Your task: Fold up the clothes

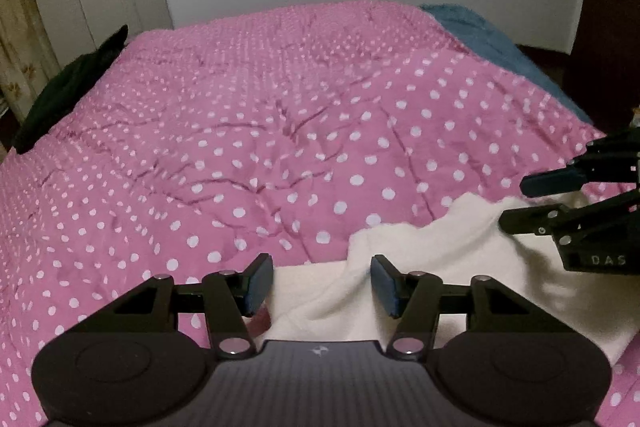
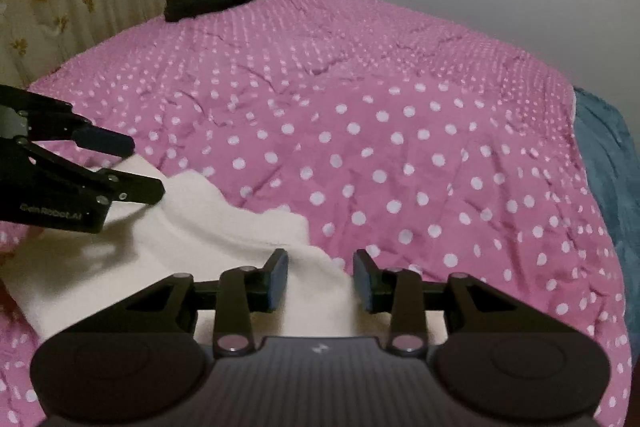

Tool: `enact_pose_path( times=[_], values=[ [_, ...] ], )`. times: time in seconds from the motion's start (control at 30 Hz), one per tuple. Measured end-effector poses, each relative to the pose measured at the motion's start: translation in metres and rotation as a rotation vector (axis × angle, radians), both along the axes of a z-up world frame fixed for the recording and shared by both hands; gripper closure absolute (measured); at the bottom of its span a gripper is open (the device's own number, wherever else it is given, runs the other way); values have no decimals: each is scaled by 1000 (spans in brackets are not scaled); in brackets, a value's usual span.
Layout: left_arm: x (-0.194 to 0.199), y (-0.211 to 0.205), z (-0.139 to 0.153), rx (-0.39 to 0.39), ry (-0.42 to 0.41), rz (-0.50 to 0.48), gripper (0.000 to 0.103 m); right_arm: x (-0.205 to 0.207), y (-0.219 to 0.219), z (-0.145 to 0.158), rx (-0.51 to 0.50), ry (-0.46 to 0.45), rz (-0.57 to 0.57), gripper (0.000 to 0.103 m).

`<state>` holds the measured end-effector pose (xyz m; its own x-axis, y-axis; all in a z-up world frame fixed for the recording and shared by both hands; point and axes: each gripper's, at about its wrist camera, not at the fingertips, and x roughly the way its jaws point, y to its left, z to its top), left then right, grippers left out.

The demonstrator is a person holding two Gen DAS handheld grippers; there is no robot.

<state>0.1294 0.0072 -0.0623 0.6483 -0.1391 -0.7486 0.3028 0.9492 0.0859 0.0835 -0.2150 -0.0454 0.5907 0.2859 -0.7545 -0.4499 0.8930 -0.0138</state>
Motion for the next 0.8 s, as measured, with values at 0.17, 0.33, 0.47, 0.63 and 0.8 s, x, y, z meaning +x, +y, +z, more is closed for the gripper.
enact_pose_path(
  times=[0.17, 0.33, 0.47, 0.63, 0.8],
  values=[
    [2, -6, -3, 23, -4, 2, 45, -2, 11, -1, -9, -1, 34, 66],
    [-2, -10, -6, 50, -14, -4, 44, -1, 15, -8, -30, 10, 33, 63],
    [-10, -8, 1, 46, -26, -3, 42, -12, 15, 2, -28, -1, 45, 63],
    [-24, -6, 10, 27, -36, 4, 40, -34, 13, 9, -27, -2, 71, 63],
    [-42, -7, 12, 17, -36, -5, 38, -56, 11, 9, -27, 10, 87, 62]
  ],
)
